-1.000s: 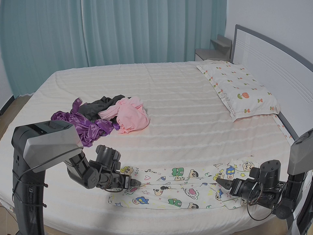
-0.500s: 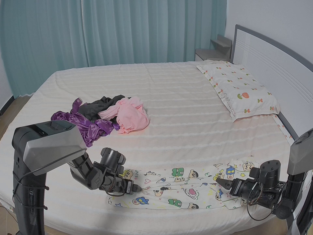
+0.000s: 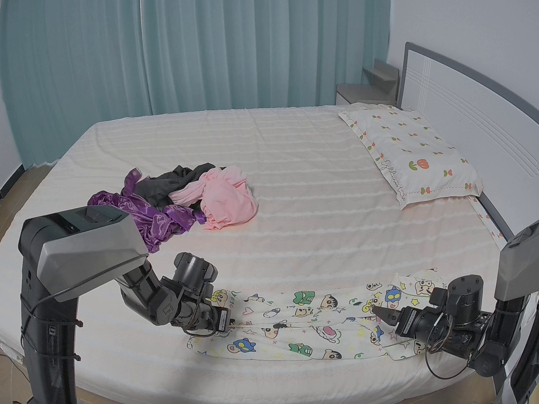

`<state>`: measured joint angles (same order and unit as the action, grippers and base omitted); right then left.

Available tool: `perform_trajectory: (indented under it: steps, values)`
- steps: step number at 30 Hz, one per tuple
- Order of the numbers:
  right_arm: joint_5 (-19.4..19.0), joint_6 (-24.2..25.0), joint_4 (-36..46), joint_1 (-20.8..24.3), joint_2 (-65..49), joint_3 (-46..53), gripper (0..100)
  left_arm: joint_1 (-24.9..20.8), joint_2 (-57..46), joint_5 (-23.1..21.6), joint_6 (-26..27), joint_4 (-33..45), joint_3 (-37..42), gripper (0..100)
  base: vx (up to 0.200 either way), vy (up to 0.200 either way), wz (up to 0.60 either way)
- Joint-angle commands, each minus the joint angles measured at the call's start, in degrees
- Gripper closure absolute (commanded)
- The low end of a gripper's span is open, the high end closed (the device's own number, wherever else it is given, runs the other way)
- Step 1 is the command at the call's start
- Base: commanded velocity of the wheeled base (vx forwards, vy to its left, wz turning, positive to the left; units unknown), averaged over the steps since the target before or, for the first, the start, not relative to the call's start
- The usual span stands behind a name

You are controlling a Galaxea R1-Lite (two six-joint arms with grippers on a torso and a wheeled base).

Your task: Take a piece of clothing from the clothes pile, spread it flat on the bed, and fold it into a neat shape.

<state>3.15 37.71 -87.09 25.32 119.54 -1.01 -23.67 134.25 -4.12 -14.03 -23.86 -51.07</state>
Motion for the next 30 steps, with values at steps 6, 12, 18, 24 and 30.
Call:
perform_trajectory:
  steps: [6,12,18,24,30]
  values:
    - [0.02,0.00,-0.10,-0.01,-0.19,1.01,0,2.32,-2.51,0.08,-0.29,0.04,0.27,100,0.000,0.000,0.00]
    - [0.02,0.00,-0.10,-0.01,-0.27,1.01,0,5.30,-4.62,-0.27,-0.03,1.27,1.06,100,0.000,0.000,0.00]
    - [0.02,0.00,-0.19,-0.27,-0.27,1.01,0,9.26,-7.60,-0.71,0.76,3.55,1.85,100,0.000,0.000,0.00]
    - [0.02,0.00,-0.19,-0.27,-0.36,1.01,0,15.76,-10.68,-2.91,2.17,4.70,3.08,100,0.000,0.000,0.00]
    - [0.02,0.00,-0.19,-0.36,-0.36,1.01,0,25.87,-14.99,-5.64,6.74,8.30,3.34,100,0.000,0.000,0.00]
